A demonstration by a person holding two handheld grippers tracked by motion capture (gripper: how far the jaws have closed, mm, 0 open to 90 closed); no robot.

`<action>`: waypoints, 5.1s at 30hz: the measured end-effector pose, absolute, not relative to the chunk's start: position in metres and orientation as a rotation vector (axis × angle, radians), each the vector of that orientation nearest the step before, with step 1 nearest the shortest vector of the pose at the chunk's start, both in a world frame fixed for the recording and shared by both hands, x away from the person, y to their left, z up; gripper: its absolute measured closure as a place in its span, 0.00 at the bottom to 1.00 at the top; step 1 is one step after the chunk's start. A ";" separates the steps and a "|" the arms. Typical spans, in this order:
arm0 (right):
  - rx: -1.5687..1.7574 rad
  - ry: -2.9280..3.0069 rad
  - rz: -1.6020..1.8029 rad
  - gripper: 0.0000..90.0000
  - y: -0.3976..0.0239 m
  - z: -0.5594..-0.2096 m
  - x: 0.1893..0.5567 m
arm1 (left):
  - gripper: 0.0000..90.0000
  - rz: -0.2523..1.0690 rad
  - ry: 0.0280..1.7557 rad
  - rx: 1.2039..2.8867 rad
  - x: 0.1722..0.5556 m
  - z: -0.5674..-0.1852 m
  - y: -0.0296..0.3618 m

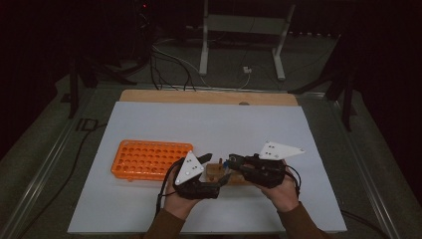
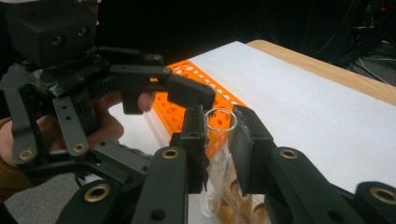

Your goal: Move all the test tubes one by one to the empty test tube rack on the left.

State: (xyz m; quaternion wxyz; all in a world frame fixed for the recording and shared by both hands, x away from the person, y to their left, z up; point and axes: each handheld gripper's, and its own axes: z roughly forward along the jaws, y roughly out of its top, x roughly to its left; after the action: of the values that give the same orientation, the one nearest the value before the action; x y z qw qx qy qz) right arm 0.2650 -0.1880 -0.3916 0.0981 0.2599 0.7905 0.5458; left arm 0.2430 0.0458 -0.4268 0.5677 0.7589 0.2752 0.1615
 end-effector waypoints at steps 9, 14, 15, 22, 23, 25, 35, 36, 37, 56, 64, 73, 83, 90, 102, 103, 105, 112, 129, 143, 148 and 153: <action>0.731 2.371 1.612 0.84 -0.174 -0.392 0.263 | 0.70 0.331 0.616 1.815 0.244 -0.429 0.044; 0.721 2.384 1.604 0.84 -0.171 -0.394 0.263 | 0.83 0.339 0.593 1.840 0.244 -0.430 0.043; 0.720 2.385 1.605 0.84 -0.171 -0.394 0.263 | 0.83 0.339 0.593 1.840 0.244 -0.430 0.043; 0.699 2.358 1.646 0.60 -0.176 -0.393 0.263 | 0.84 0.357 0.611 1.833 0.246 -0.431 0.047; 0.707 2.345 1.650 0.53 -0.178 -0.392 0.263 | 0.84 0.359 0.621 1.828 0.246 -0.431 0.049; 0.756 2.309 1.638 0.40 -0.184 -0.392 0.265 | 0.84 0.367 0.643 1.814 0.248 -0.431 0.054; 0.895 2.176 1.555 0.03 -0.216 -0.401 0.267 | 0.84 0.414 0.710 1.776 0.251 -0.430 0.080; 0.913 2.162 1.555 0.01 -0.226 -0.404 0.267 | 0.84 0.416 0.718 1.768 0.251 -0.430 0.083; 0.913 2.162 1.555 0.01 -0.226 -0.404 0.267 | 0.84 0.422 0.724 1.762 0.252 -0.430 0.085; 1.026 2.051 1.549 0.00 -0.274 -0.420 0.263 | 0.83 0.516 0.817 1.725 0.255 -0.440 0.133; 1.030 2.040 1.560 0.00 -0.277 -0.419 0.261 | 0.83 0.524 0.832 1.731 0.264 -0.455 0.134; 1.041 2.026 1.578 0.00 -0.283 -0.420 0.260 | 0.83 0.530 0.847 1.812 0.269 -0.471 0.129; 1.044 2.041 1.567 0.00 -0.282 -0.422 0.260 | 0.84 0.473 0.878 1.930 0.270 -0.483 0.132; 1.044 2.043 1.558 0.00 -0.284 -0.422 0.260 | 0.85 0.471 0.882 1.981 0.271 -0.487 0.128; 1.044 2.043 1.522 0.00 -0.284 -0.423 0.261 | 0.84 0.463 0.898 2.024 0.272 -0.491 0.125; 1.046 2.041 1.524 0.00 -0.285 -0.423 0.261 | 0.83 0.461 0.901 2.022 0.272 -0.491 0.126; 1.047 2.042 1.519 0.00 -0.285 -0.423 0.261 | 0.76 0.458 0.909 2.008 0.272 -0.491 0.127; 1.058 2.050 1.494 0.01 -0.287 -0.427 0.263 | 0.52 0.428 0.947 1.860 0.271 -0.485 0.140; 1.066 2.159 1.378 0.44 -0.284 -0.448 0.273 | 0.01 0.498 1.023 1.651 0.268 -0.470 0.152; 0.981 2.239 1.272 0.84 -0.269 -0.460 0.272 | 0.02 0.499 1.013 1.654 0.268 -0.468 0.150; 0.968 2.241 1.267 0.84 -0.266 -0.461 0.272 | 0.02 0.492 1.020 1.643 0.268 -0.468 0.152; 0.976 2.242 1.273 0.84 -0.267 -0.461 0.272 | 0.02 0.493 1.017 1.649 0.268 -0.469 0.151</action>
State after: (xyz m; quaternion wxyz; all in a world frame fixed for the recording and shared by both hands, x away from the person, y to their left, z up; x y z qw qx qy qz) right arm 0.2724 -0.2672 -0.4611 0.1911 0.3475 0.7984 0.4531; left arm 0.2683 0.1510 -0.4690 0.5407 0.6938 0.4281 0.2073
